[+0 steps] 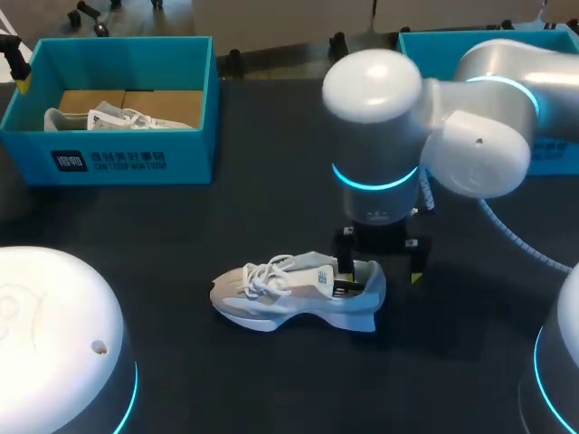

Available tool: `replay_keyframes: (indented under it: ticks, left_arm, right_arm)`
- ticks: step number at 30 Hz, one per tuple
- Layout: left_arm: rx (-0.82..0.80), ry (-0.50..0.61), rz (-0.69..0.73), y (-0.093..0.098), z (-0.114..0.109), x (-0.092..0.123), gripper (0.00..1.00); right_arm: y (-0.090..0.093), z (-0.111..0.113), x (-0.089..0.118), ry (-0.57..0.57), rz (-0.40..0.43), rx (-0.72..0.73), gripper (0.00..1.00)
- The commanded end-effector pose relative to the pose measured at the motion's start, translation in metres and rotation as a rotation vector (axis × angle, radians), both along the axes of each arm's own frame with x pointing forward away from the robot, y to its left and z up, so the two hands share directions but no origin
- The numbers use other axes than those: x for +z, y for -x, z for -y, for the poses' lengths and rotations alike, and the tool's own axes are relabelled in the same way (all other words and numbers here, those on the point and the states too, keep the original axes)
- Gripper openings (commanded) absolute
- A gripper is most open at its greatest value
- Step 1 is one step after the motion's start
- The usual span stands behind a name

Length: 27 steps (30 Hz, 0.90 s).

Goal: Take the shoe out of the shoebox, open the shoe tongue, remove and reinsert the insole, then place the shoe into the shoebox

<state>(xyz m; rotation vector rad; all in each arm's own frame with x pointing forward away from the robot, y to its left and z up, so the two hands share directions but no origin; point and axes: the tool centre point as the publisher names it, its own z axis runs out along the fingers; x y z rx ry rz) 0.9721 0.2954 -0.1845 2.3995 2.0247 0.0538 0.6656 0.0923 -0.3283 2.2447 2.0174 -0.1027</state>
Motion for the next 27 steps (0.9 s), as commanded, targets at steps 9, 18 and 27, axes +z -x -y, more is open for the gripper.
replay_keyframes:
  ticks: [9, 18, 27]
  left_arm:
    - [-0.001, -0.002, 0.003, 0.001, 0.0, 0.0, 1.0]
    - [-0.001, -0.002, 0.003, 0.001, 0.0, 0.0, 1.0]
    - [-0.001, -0.002, 0.003, 0.001, 0.0, 0.0, 1.0]
  right_arm:
    - [0.002, 0.019, 0.045, -0.231, 0.077, 0.336, 1.0]
    - [-0.006, 0.027, 0.055, -0.402, 0.043, 0.491, 1.0]
    - [-0.005, 0.027, 0.047, -0.459, 0.143, 0.657, 1.0]
